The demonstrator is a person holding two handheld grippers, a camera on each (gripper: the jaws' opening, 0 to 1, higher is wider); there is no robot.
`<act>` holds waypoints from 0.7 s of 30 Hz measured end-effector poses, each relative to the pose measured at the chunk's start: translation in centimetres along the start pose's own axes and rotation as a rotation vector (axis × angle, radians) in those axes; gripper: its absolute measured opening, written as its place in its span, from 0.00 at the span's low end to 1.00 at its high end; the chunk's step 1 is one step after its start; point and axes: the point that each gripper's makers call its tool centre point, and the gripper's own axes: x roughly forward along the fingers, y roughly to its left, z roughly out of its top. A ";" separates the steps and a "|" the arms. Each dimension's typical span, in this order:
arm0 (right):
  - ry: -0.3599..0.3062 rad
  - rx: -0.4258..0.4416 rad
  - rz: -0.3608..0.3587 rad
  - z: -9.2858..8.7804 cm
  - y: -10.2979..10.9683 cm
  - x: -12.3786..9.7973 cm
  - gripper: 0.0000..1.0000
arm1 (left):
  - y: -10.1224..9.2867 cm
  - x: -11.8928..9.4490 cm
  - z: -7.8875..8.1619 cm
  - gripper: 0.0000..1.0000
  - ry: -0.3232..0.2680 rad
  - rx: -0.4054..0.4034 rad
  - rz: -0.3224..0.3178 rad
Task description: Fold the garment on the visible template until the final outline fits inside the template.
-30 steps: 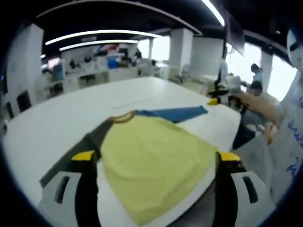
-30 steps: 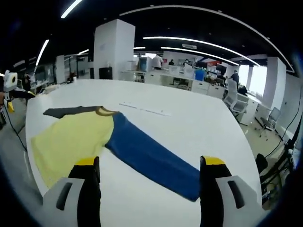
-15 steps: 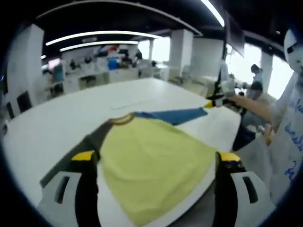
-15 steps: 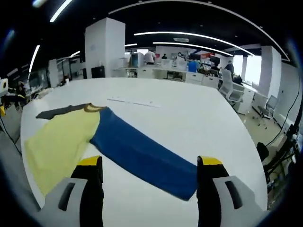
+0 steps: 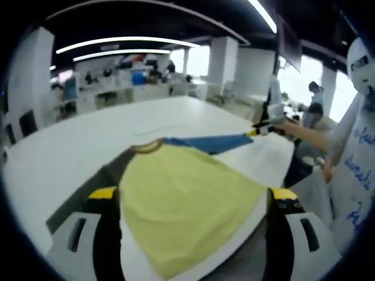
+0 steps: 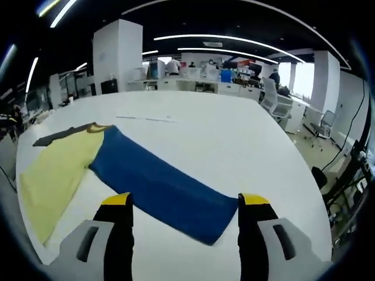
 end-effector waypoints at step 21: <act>0.013 0.045 -0.027 -2.0 -1.7 2.4 0.67 | 0.3 0.4 -0.2 0.99 0.031 -0.019 0.021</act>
